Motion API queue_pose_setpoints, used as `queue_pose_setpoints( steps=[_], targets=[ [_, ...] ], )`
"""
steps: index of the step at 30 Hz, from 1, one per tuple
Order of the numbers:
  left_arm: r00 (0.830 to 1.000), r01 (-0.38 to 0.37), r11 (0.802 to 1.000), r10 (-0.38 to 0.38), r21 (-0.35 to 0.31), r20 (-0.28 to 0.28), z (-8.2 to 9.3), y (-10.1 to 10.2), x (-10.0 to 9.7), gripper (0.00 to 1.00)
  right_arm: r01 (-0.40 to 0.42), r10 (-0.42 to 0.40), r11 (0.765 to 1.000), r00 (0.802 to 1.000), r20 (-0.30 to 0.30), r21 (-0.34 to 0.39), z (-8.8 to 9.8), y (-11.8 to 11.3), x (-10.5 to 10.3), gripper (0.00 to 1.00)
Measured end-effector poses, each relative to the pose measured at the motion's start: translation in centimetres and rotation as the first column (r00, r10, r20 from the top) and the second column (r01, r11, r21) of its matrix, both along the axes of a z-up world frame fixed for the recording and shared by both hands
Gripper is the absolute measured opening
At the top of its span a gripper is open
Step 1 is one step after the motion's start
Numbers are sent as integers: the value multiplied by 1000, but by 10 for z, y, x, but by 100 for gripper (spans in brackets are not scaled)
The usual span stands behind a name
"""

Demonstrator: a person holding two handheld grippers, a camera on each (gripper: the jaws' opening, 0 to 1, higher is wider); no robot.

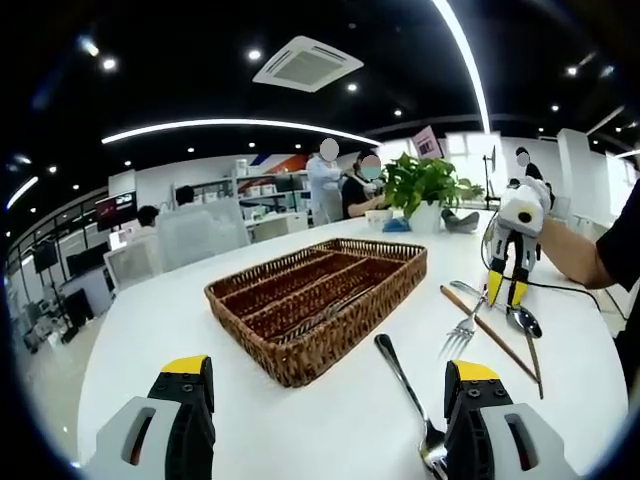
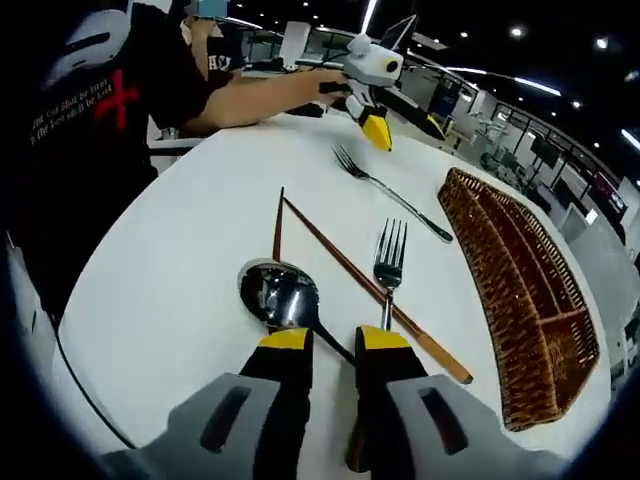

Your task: Arrange the knives, forks, and spoons in their matching storage slots by inserting each utensil handle-first until every utensil is classified and aligned in the correct compartment

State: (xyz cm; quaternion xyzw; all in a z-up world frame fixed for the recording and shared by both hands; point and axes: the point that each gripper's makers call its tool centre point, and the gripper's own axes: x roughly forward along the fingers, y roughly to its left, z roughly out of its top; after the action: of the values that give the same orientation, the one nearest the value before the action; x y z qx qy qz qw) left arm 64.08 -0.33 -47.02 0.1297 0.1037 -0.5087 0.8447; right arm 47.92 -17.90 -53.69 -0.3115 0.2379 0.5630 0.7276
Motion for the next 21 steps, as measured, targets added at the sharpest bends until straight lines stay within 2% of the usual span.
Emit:
queue_pose_setpoints(
  steps=[9, 13, 15, 17, 21],
  targets=[
    [1000, 10, 1000, -10, -1, 12, 3, -2, -3, 100, -32, 30, 999, 997, 65, 24, 2, 7, 7, 4],
    [1000, 10, 1000, -10, -3, 15, 4, -2, -3, 100, -29, 25, 999, 994, 102, 41, 9, 10, 12, 1],
    [1000, 11, 1000, -11, -5, 15, 5, -3, -3, 100, -10, 7, 1000, 997, 78, 29, 7, 9, 13, 2],
    [1000, 13, 1000, -13, -5, 16, 5, -3, -3, 100, -6, 4, 1000, 997, 80, 28, 6, 10, 13, 2],
    [1000, 15, 1000, -15, -6, 13, 4, -4, -3, 100, 1, -1, 1000, 1000, 31, -6, 0, 8, 16, 4]
  ],
)
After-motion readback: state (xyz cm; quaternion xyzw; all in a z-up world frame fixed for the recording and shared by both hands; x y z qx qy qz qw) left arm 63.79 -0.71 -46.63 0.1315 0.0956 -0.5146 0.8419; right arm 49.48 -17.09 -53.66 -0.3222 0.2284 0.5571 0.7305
